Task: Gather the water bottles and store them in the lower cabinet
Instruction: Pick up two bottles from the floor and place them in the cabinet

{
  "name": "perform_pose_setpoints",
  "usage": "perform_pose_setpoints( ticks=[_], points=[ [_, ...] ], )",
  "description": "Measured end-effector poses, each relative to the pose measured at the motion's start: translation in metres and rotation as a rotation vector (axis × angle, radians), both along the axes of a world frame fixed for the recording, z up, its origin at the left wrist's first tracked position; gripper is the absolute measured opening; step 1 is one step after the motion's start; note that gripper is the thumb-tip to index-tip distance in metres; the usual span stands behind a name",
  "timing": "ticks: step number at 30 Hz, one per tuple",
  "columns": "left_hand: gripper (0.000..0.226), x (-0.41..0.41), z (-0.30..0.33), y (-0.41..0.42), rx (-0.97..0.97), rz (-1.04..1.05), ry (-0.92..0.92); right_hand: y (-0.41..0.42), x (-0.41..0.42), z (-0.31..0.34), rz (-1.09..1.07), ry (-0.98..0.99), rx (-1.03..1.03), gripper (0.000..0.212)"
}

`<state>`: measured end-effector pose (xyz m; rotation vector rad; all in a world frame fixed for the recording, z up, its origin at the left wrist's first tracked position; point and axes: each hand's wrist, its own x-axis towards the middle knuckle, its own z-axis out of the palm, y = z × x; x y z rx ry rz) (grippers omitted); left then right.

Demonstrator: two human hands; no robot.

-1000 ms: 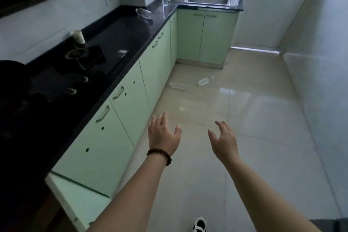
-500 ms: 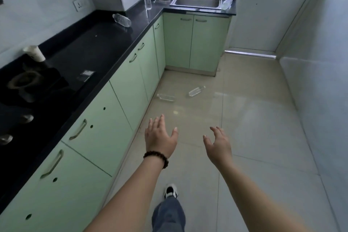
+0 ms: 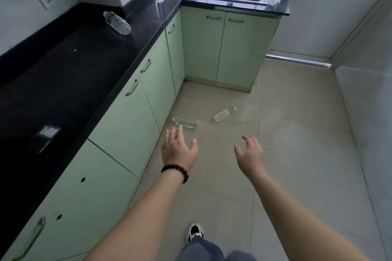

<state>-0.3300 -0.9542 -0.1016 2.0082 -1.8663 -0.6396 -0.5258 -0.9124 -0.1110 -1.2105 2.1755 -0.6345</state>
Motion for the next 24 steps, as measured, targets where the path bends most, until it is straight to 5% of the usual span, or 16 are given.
perform_pose_setpoints(
  ticks=[24],
  points=[
    [0.066, -0.219, -0.122, -0.399, 0.240, 0.253, -0.008, -0.450, -0.223, -0.110, 0.187, -0.010, 0.210, 0.050]
  ],
)
